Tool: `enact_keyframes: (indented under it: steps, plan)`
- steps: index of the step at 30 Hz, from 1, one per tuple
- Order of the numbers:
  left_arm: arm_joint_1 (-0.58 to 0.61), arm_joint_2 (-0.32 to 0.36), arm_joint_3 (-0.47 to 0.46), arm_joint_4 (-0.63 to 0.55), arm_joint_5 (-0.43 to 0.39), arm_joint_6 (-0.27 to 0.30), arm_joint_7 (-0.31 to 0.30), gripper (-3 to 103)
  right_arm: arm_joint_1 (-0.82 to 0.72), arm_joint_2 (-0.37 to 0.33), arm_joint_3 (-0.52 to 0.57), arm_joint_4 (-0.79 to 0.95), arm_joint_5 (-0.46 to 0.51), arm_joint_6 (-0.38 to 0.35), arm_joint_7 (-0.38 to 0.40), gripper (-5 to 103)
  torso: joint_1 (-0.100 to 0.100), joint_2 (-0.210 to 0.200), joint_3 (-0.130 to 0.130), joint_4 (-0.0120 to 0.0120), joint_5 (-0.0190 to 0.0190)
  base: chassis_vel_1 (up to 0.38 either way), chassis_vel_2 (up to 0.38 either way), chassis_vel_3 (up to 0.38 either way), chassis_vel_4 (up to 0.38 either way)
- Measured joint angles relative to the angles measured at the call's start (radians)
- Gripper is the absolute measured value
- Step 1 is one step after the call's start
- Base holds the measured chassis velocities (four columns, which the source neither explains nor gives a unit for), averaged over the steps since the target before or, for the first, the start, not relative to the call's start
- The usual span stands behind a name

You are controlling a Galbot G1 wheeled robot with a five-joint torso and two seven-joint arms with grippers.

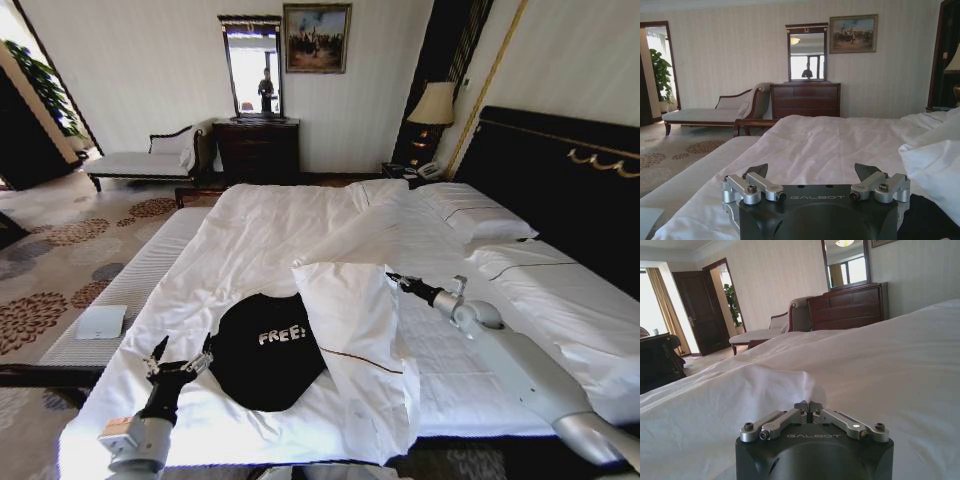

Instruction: Fold the clothes on the bed.

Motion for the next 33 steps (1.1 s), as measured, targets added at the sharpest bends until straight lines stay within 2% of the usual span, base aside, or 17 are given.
enact_keyframes:
  steps: [6, 11, 12, 17, 18, 20, 23, 25, 26, 29, 32, 33]
  plan:
    - [0.0, -0.002, -0.01, -0.001, -0.005, -0.001, 0.0, 99, -0.063, -0.024, 0.064, 0.052, 0.015, -0.008, 0.019, 0, 0.0, 0.0, 0.0, 0.0004, 0.0, 0.0, 0.0, 0.0, 0.0]
    - [-0.01, 0.004, -0.013, 0.001, -0.022, -0.001, -0.001, 99, -0.203, -0.08, 0.227, 0.127, 0.027, -0.015, 0.033, 0, 0.0, 0.0, 0.0, -0.0001, 0.0, 0.0, 0.0, 0.0, 0.0]
    - [-0.01, 0.004, -0.013, 0.001, -0.022, -0.001, -0.001, 99, -0.203, -0.08, 0.227, 0.127, 0.027, -0.015, 0.033, 0, 0.0, 0.0, 0.0, -0.0001, 0.0, 0.0, 0.0, 0.0, 0.0]
    - [-0.024, 0.009, 0.004, 0.005, -0.029, 0.002, -0.006, 98, -0.33, -0.102, 0.393, 0.172, 0.033, -0.016, 0.05, 0, 0.0, 0.0, 0.0, 0.0003, 0.0002, 0.0, 0.0, 0.0, 0.0]
    - [-0.024, 0.009, 0.004, 0.005, -0.029, 0.002, -0.006, 98, -0.33, -0.102, 0.393, 0.172, 0.033, -0.016, 0.05, 0, 0.0, 0.0, 0.0, 0.0003, 0.0002, 0.0, 0.0, 0.0, 0.0]
    - [-0.027, 0.016, -0.001, 0.008, -0.046, 0.002, -0.006, 98, -0.417, -0.104, 0.492, 0.205, 0.029, -0.019, 0.056, 0, 0.0, 0.0, 0.0, 0.0002, 0.0, 0.0, 0.0, 0.0, 0.0]
    - [-0.03, 0.023, -0.011, 0.011, -0.067, 0.002, -0.006, 98, -0.487, -0.097, 0.57, 0.233, 0.018, -0.018, 0.058, 0, 0.0, 0.0, 0.0, 0.0, 0.0, 0.0, 0.0, 0.0, 0.0]
    - [-0.035, 0.032, -0.023, 0.017, -0.087, 0.002, -0.006, 98, -0.575, -0.078, 0.66, 0.261, 0.008, -0.008, 0.061, 0, 0.0, 0.0, 0.0, 0.0002, 0.0001, 0.0, 0.0, 0.0, 0.0]
    - [-0.035, 0.032, -0.023, 0.017, -0.087, 0.002, -0.006, 98, -0.575, -0.078, 0.66, 0.261, 0.008, -0.008, 0.061, 0, 0.0, 0.0, 0.0, 0.0002, 0.0001, 0.0, 0.0, 0.0, 0.0]
    - [-0.046, 0.048, -0.03, 0.026, -0.112, 0.003, -0.006, 98, -0.698, -0.03, 0.795, 0.313, -0.005, 0.004, 0.067, 0, 0.0, 0.0, 0.0, 0.0, -0.0001, 0.0, 0.0, 0.0, 0.0]
    - [-0.051, 0.055, -0.031, 0.031, -0.123, 0.003, -0.006, 98, -0.751, -0.001, 0.859, 0.339, -0.022, 0.012, 0.067, 0, 0.0, 0.0, 0.0, 0.0, -0.0001, 0.0, 0.0, 0.0, 0.0]
    - [-0.055, 0.06, -0.031, 0.036, -0.13, 0.003, -0.006, 98, -0.799, 0.029, 0.918, 0.361, -0.034, 0.02, 0.066, 0, 0.0, 0.0, 0.0, 0.0001, 0.0, 0.0, 0.0, 0.0, 0.0]
